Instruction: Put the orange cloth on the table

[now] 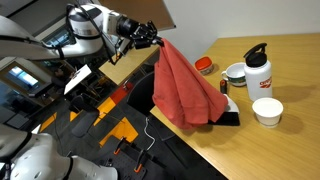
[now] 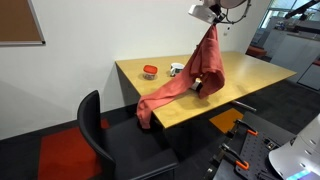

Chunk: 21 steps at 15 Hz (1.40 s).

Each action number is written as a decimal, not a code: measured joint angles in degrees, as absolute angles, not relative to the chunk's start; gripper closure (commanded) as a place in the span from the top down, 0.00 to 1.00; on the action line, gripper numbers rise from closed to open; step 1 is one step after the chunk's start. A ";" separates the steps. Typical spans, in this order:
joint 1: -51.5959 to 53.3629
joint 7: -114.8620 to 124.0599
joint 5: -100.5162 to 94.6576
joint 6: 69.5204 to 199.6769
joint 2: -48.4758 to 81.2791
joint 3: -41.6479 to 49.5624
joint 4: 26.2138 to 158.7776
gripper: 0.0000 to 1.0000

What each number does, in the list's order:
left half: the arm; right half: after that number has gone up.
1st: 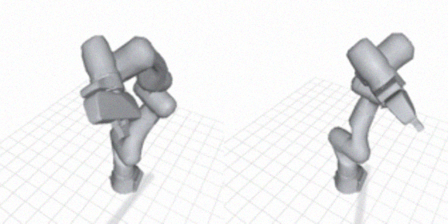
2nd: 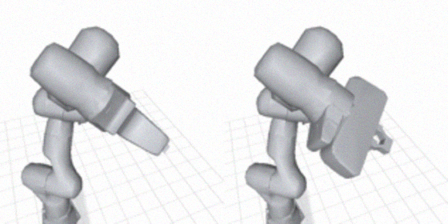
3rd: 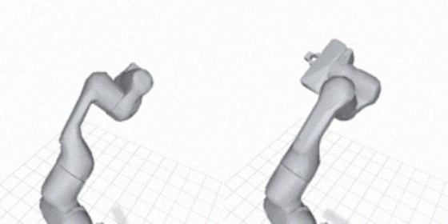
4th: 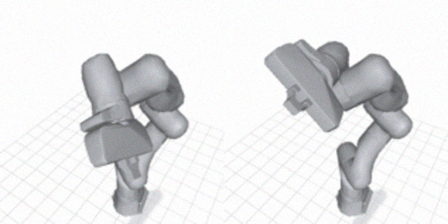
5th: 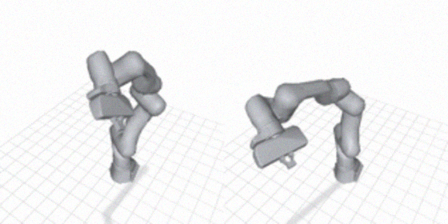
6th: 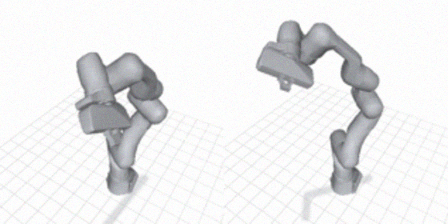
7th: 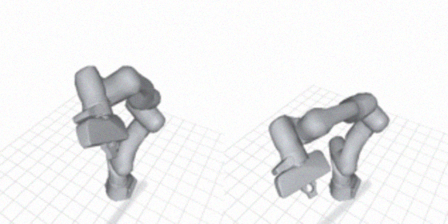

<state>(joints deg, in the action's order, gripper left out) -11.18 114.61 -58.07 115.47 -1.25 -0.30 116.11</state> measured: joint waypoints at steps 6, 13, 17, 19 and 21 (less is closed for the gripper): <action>-9.13 114.58 -62.09 135.08 3.47 2.56 120.21 0.02; -10.20 101.14 -51.92 163.92 9.23 5.73 124.85 0.02; -15.79 81.63 -32.46 172.16 15.73 -1.28 127.31 0.02; -22.19 72.20 -22.43 171.59 19.33 -9.65 127.46 0.02; -28.07 65.11 -15.16 168.30 22.24 -16.59 126.55 0.02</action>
<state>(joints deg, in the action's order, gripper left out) -28.07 65.11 -15.16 168.30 22.24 -16.59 126.55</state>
